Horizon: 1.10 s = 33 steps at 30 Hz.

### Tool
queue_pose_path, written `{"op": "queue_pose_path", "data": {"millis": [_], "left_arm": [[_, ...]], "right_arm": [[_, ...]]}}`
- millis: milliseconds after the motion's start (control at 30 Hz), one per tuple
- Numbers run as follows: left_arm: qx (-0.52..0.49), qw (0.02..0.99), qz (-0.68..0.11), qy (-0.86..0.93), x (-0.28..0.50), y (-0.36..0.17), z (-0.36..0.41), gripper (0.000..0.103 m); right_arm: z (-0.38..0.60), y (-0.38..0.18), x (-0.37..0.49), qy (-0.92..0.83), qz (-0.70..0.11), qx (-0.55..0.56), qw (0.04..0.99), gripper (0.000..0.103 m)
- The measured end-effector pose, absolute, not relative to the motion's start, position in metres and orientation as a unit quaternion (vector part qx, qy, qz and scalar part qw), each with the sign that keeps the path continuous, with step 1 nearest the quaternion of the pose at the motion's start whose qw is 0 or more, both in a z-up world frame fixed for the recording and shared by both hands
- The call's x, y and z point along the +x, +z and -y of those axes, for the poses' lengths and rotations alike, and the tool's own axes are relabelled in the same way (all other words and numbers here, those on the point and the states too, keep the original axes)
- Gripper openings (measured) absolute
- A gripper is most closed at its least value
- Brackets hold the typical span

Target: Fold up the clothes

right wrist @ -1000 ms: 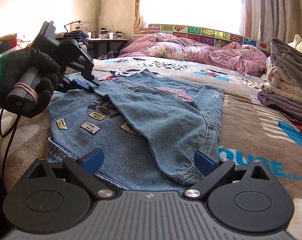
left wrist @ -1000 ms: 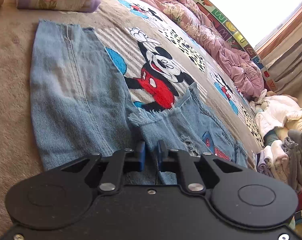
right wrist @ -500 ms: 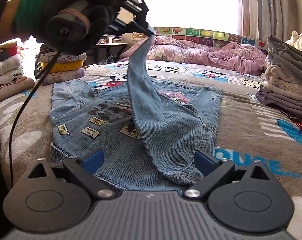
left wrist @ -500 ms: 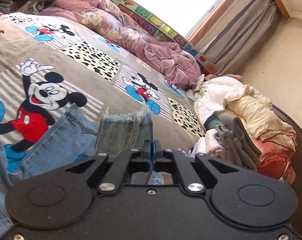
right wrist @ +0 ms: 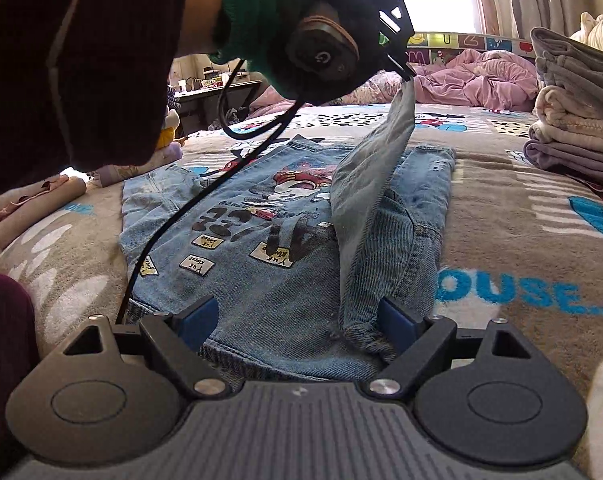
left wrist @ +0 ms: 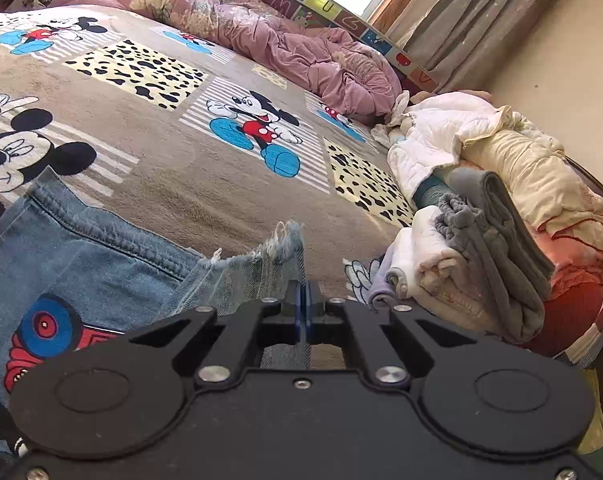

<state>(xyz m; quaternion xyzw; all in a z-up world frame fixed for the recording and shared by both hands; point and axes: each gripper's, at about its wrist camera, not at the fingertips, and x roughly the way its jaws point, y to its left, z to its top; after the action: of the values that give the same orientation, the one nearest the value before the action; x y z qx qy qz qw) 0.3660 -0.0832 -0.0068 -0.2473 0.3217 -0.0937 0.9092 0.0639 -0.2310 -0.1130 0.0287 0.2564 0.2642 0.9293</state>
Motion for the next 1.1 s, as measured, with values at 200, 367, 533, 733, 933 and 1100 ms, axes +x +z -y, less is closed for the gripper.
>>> {"op": "queue_pose_path", "data": {"millis": [200, 367, 533, 733, 933, 1100], "left_arm": [[-0.214, 0.910, -0.345, -0.084, 0.387, -0.032, 0.108, 0.000], [-0.193, 0.914, -0.350, -0.071, 0.395, -0.041, 0.116, 0.000], [-0.170, 0.917, -0.355, -0.059, 0.403, -0.050, 0.124, 0.000], [-0.133, 0.924, -0.354, -0.047, 0.411, -0.056, 0.135, 0.000], [-0.095, 0.923, -0.362, -0.088, 0.412, -0.055, 0.144, 0.005], [-0.092, 0.923, -0.365, -0.079, 0.414, -0.056, 0.119, 0.008]], "right_arm": [[0.238, -0.113, 0.067, 0.266, -0.264, 0.055, 0.925, 0.086], [0.237, -0.113, 0.067, 0.266, -0.267, 0.060, 0.924, 0.086], [0.235, -0.114, 0.069, 0.266, -0.268, 0.060, 0.924, 0.086], [0.235, -0.114, 0.069, 0.263, -0.269, 0.062, 0.924, 0.086], [0.236, -0.114, 0.071, 0.260, -0.273, 0.069, 0.924, 0.086], [0.237, -0.114, 0.070, 0.258, -0.275, 0.074, 0.923, 0.086]]}}
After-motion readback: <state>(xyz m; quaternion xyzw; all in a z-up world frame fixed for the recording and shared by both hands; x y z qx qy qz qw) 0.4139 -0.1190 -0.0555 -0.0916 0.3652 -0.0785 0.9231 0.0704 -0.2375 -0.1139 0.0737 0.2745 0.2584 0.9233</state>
